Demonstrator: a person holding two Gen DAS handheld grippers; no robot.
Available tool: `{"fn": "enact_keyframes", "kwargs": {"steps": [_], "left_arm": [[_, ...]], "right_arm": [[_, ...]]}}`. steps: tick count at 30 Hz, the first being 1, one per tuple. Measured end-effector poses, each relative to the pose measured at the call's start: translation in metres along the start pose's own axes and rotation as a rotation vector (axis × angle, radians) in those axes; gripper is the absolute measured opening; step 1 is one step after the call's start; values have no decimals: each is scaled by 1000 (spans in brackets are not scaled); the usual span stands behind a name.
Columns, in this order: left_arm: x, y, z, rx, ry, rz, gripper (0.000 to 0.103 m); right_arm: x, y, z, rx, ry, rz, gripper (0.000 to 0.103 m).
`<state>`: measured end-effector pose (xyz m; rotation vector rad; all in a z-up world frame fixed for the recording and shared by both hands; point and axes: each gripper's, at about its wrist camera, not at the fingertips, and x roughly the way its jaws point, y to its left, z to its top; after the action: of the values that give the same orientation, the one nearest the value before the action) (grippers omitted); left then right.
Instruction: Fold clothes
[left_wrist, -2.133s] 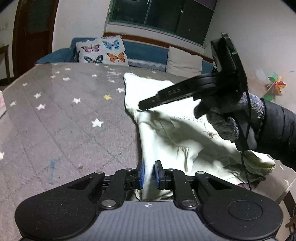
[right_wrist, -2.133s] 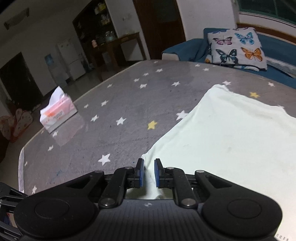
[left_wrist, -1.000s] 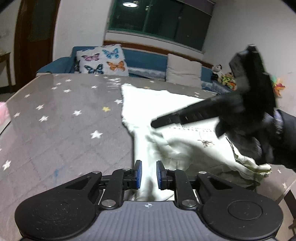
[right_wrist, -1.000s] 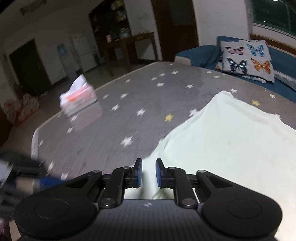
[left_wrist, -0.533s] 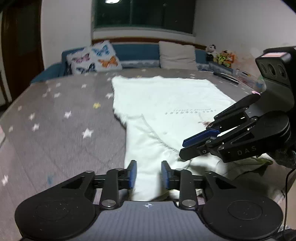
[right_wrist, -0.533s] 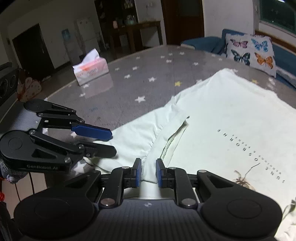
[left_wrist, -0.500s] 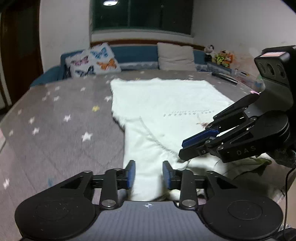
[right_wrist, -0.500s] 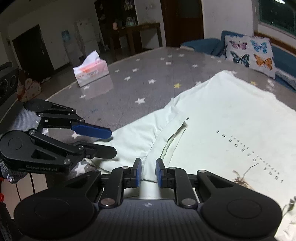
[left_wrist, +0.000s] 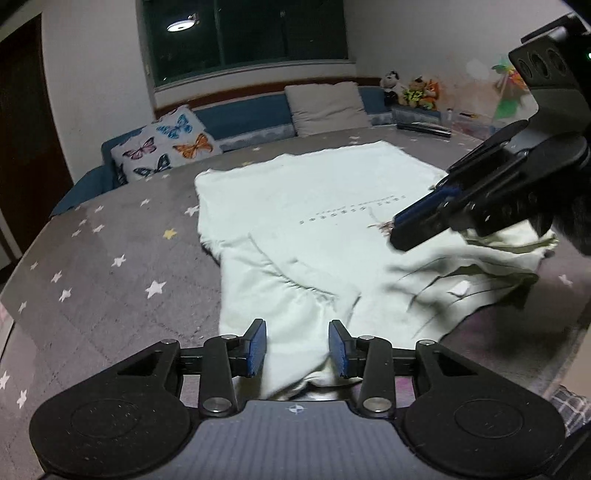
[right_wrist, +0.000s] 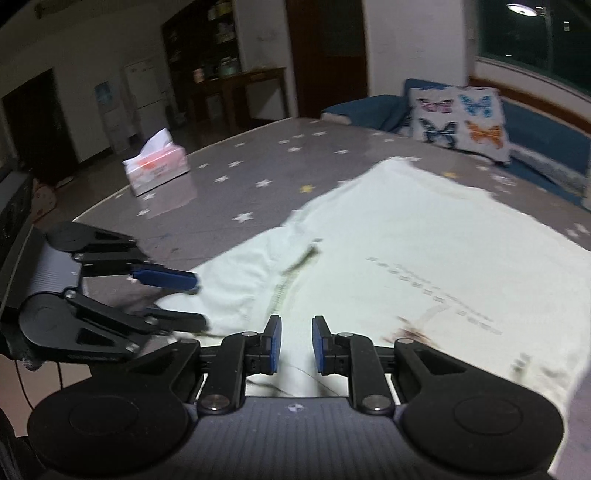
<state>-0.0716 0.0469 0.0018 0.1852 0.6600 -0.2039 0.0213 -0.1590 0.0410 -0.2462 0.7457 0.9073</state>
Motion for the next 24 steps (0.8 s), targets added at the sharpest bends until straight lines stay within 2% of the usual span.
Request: {"fn": "enact_keyframes", "kwargs": {"steps": [5,10,14,19,24], "left_arm": [[0,-10,-5,47,-9,-14,43],[1,-21,-15,96,-7,7,44],[-7,-23,-12,90,-31,6,49],[-4,-27,-16,106,-12,12,52],[-17,-28,-14,116,-28,23,55]], "right_arm": [[-38,-20,-27,68,-15,-104,28],[-72,-43,-65,176,-13,-218,29],[-90,-57,-91,250,-12,-282,28],[-87,-60,-116,279,10,-300,29],[-90,-51,-116,227,0,-315,29]]}}
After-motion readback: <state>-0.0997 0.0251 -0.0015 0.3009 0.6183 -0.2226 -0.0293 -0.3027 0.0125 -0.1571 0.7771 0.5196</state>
